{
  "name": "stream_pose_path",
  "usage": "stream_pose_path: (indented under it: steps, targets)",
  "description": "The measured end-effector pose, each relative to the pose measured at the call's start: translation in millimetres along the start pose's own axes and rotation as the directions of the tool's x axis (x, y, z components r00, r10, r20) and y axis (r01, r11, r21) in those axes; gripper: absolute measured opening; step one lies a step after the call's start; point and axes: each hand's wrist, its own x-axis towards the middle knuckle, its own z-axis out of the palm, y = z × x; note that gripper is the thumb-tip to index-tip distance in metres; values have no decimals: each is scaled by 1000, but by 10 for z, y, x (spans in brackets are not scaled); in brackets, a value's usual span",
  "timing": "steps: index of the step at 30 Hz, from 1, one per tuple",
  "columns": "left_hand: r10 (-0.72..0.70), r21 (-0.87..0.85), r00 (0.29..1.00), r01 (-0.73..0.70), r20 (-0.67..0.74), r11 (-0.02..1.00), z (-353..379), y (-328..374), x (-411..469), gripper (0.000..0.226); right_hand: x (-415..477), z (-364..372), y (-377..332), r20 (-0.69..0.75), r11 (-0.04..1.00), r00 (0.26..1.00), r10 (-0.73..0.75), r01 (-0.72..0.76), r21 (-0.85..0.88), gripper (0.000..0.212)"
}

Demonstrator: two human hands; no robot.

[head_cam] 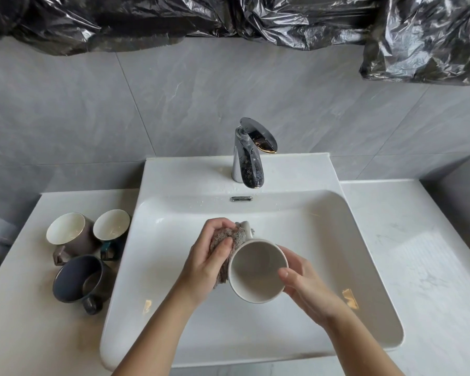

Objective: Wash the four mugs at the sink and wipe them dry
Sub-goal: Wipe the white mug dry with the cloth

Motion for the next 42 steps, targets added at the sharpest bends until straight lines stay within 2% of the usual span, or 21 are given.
stream_pose_path:
  steps: [4, 7, 10, 13, 18, 21, 24, 27, 29, 32, 34, 37, 40, 42]
  targets:
    - [54, 25, 998, -54, -14, 998, 4, 27, 36, 17, -36, -14, -30, 45, 999, 999, -27, 25, 34, 89]
    - [87, 37, 995, -85, -42, 996, 12, 1, -20, 15, -55, -35, -11, 38, 998, 999, -18, 16, 65, 93]
    - [93, 91, 986, -81, -141, 993, 10, -90, -74, 15, -79, -50, -7, 35, 994, 999, -14, 10, 112, 93]
    - [-22, -23, 982, 18, -186, 1000, 69, -83, -81, 16, -85, -47, -54, 76, 995, 997, -10, 3, 102, 93]
    - [-158, -119, 987, 157, 1, 980, -13, -44, 55, 24, -98, -51, -80, 164, 995, 986, 24, -39, 90, 83]
    - [-236, -350, 968, 253, 89, 902, -51, -80, 92, 25, -107, -36, -97, 189, 993, 981, 45, -64, 96, 80]
    - [-211, -448, 977, 199, 25, 872, -41, -52, 125, 26, -80, -39, -95, 202, 995, 978, 43, -60, 82, 78]
    - [-106, -335, 978, 42, -177, 941, -105, -52, 146, 20, -55, -76, -61, 119, 995, 991, 63, -72, 71, 86]
    - [-57, -241, 975, 4, -216, 971, -117, -55, 97, 27, -44, -109, -35, 73, 995, 995, 64, -69, 78, 94]
    - [-8, -151, 997, -3, -73, 989, -53, -67, 17, 31, -26, -106, -26, 71, 995, 996, 51, -57, 77, 95]
    - [-15, -156, 1000, 15, 1, 988, -14, -48, -1, 28, -16, -97, -34, 66, 997, 997, 45, -49, 60, 94]
    - [-17, -82, 1000, 19, 25, 996, 22, -25, 33, 27, -11, -111, -40, 44, 999, 998, 39, -39, -2, 96]
    - [-37, -18, 999, 37, 1, 999, 53, -30, 67, 15, -11, -148, -39, 28, 995, 1000, 1, 2, -99, 94]
    - [-69, -9, 998, 69, -14, 998, 41, -56, 89, 16, -10, -180, -32, 7, 992, 1000, -29, 30, -124, 98]
